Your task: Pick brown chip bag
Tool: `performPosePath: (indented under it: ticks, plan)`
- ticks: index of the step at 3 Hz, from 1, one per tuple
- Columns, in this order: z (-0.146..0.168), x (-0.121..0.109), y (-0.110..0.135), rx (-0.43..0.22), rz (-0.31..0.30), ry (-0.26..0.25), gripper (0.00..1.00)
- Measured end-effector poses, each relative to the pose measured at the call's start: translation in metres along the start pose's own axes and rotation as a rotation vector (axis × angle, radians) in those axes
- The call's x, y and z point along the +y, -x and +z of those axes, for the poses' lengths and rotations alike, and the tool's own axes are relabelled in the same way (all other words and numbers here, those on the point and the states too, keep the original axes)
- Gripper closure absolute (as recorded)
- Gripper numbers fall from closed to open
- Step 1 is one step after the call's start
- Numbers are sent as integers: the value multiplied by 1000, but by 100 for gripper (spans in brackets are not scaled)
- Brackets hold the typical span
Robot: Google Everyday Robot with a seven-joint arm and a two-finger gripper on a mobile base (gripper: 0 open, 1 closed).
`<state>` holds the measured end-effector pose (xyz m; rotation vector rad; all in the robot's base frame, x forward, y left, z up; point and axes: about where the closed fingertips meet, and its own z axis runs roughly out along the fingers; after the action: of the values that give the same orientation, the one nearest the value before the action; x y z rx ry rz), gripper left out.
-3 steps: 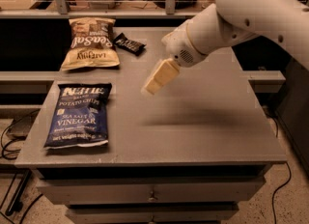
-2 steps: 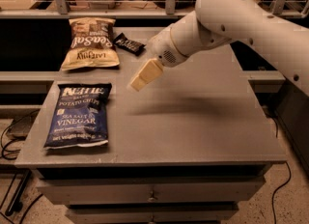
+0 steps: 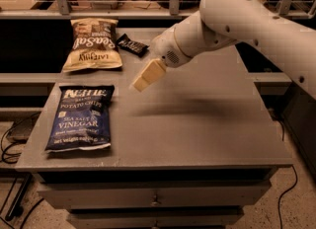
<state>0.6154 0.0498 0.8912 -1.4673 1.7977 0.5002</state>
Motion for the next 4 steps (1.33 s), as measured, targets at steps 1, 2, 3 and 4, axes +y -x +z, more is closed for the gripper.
performPosePath:
  ticks: [1, 2, 3, 4]
  plan:
    - [23, -10, 17, -49, 4, -8, 0]
    - [44, -22, 33, -96, 2, -21, 0]
    - [65, -37, 44, -142, 17, -32, 0]
    - [87, -51, 55, -184, 32, -30, 0]
